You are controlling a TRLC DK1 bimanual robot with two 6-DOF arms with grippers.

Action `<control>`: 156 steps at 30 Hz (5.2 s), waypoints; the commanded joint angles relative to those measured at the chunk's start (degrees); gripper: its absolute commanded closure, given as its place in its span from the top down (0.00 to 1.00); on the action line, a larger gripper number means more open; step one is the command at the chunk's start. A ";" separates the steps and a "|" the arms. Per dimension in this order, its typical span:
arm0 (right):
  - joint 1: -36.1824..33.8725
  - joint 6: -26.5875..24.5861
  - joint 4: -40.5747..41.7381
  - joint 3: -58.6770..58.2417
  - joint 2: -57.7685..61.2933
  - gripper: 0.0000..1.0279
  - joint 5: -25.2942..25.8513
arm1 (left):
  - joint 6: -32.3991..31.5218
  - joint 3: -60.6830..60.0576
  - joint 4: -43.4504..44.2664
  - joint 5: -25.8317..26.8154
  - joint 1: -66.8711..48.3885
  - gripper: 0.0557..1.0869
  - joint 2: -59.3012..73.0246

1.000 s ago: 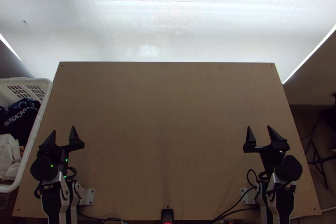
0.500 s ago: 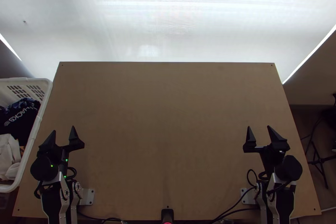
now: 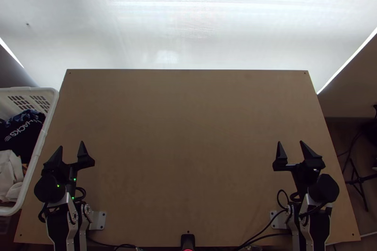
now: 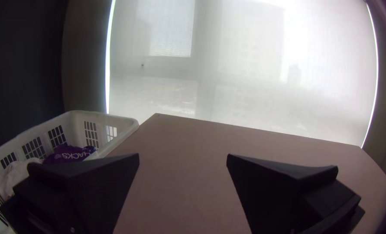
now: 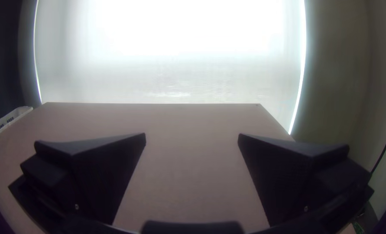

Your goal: Fold the t-shirt

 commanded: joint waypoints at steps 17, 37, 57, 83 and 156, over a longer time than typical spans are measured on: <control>0.06 0.01 0.01 0.02 0.01 0.96 0.00 | -0.08 0.01 0.01 0.01 0.02 0.95 0.01; 1.47 1.24 0.45 0.02 -0.08 0.96 -0.09 | -0.08 0.19 0.63 0.01 -1.74 0.95 -0.08; 4.89 2.56 -14.66 43.44 41.76 0.96 3.17 | 5.37 43.52 -5.88 -0.70 17.24 0.95 25.85; 10.17 3.44 -33.91 56.79 44.13 0.96 3.78 | 24.53 58.11 -6.23 -11.42 50.47 0.95 91.24; 6.21 4.06 -38.83 64.00 50.11 0.96 2.64 | 33.85 61.18 3.53 -10.54 47.57 0.04 116.64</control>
